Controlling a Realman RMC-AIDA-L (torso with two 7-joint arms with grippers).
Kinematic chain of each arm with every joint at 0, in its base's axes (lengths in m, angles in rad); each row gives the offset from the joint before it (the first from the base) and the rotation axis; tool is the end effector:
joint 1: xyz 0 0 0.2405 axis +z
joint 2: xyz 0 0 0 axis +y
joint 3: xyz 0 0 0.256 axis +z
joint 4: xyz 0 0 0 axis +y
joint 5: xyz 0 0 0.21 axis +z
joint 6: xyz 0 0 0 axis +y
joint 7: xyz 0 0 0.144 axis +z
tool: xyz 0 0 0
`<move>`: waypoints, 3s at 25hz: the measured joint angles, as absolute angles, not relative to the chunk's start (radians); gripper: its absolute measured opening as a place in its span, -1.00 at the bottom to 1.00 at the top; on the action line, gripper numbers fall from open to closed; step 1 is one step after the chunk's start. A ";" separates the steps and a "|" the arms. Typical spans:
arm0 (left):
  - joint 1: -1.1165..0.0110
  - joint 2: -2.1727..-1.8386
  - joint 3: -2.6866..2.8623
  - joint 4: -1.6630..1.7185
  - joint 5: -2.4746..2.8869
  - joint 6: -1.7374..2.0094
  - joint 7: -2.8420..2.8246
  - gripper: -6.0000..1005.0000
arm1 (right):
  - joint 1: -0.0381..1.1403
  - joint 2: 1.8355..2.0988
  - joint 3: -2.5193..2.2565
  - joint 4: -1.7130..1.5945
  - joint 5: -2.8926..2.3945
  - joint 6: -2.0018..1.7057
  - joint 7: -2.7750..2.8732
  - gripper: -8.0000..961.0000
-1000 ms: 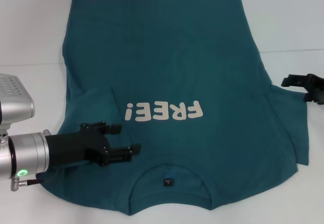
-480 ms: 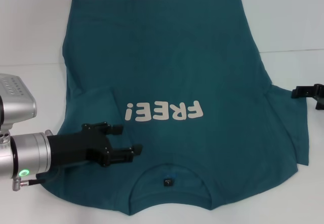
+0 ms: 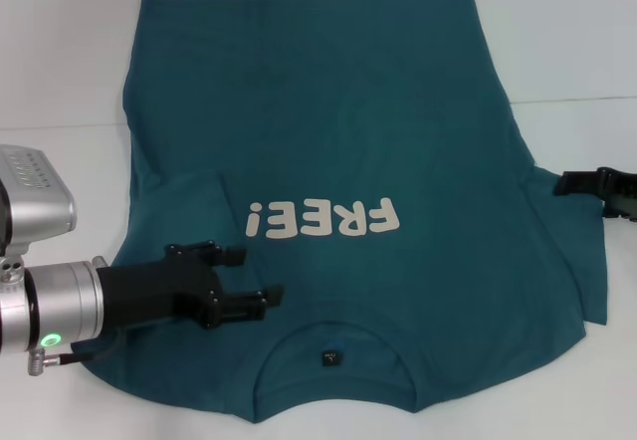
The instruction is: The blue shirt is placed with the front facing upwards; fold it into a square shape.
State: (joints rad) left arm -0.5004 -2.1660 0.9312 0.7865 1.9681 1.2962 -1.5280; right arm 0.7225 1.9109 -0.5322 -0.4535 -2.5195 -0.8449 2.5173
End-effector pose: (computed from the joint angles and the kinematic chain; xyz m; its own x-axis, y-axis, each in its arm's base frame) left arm -0.2417 0.3457 -0.0394 0.8197 0.3875 0.4219 0.5067 -0.8341 -0.2182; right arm 0.3521 0.4198 0.0655 0.0835 -0.7647 -0.6390 -0.9377 0.1568 -0.3101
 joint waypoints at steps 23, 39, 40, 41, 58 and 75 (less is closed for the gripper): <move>-0.503 -2.165 0.931 0.786 1.968 1.300 -1.520 0.62 | 0.734 1.874 -0.592 -0.462 -2.566 -0.911 2.545 0.93; -0.509 -2.164 0.931 0.772 1.968 1.296 -1.514 0.63 | 0.736 1.897 -0.587 -0.454 -2.569 -0.879 2.555 0.88; -0.509 -2.164 0.931 0.771 1.968 1.296 -1.514 0.63 | 0.736 1.903 -0.588 -0.454 -2.568 -0.868 2.555 0.87; -0.509 -2.164 0.931 0.771 1.968 1.296 -1.514 0.63 | 0.738 1.907 -0.589 -0.453 -2.568 -0.862 2.555 0.87; -0.509 -2.164 0.931 0.771 1.968 1.296 -1.513 0.62 | 0.719 1.918 -0.581 -0.451 -2.383 -0.852 2.538 0.77; -0.504 -2.164 0.925 0.772 1.968 1.296 -1.505 0.62 | 0.690 1.917 -0.584 -0.475 -2.365 -0.888 2.533 -0.19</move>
State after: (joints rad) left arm -0.5039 -2.1644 0.9248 0.7716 1.9681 1.2962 -1.5047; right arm 0.6898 1.9167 -0.5839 -0.4752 -2.3653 -0.8877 2.5329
